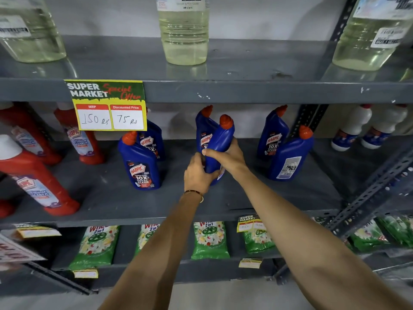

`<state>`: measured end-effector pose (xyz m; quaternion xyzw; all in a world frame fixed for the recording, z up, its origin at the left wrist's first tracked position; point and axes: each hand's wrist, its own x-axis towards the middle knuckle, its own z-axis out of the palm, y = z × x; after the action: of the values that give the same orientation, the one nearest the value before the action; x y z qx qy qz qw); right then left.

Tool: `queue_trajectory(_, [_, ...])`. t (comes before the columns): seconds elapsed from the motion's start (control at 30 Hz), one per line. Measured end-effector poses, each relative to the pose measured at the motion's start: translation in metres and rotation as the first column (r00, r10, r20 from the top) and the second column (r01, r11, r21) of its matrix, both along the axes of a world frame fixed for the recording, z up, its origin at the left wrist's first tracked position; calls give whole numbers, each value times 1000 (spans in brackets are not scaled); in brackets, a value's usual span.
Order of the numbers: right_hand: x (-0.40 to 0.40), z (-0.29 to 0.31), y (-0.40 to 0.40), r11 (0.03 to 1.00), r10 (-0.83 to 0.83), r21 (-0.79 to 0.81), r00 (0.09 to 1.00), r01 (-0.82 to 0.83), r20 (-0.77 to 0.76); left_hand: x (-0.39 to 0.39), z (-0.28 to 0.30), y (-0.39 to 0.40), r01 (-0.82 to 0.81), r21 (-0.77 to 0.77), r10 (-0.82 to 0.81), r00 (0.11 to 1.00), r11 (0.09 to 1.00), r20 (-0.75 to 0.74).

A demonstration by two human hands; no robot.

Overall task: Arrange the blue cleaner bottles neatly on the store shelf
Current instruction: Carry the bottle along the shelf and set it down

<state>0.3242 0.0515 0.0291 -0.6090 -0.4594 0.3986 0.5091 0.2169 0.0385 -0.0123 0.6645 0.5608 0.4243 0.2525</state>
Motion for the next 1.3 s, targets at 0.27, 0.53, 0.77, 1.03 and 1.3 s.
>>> queue_trajectory(0.27, [22,7,-14,970,241,19,970,-242,34,-29,11,28,468,-451,-430,883,760,189])
queue_trajectory(0.53, [32,9,-17,936,353,4,935,-353,30,-9,9,24,509,-425,-473,859,748,197])
queue_trajectory(0.77, [38,17,-4,948,307,18,929,-317,207,14,-3,14,-20,-306,22,1000,952,2])
queue_trajectory(1.03, [41,11,10,925,374,-36,891,-378,257,9,-12,14,-148,-267,109,982,952,-154])
queue_trajectory(1.3, [45,1,22,895,445,-138,858,-424,255,3,-17,20,-147,-251,120,985,957,-121])
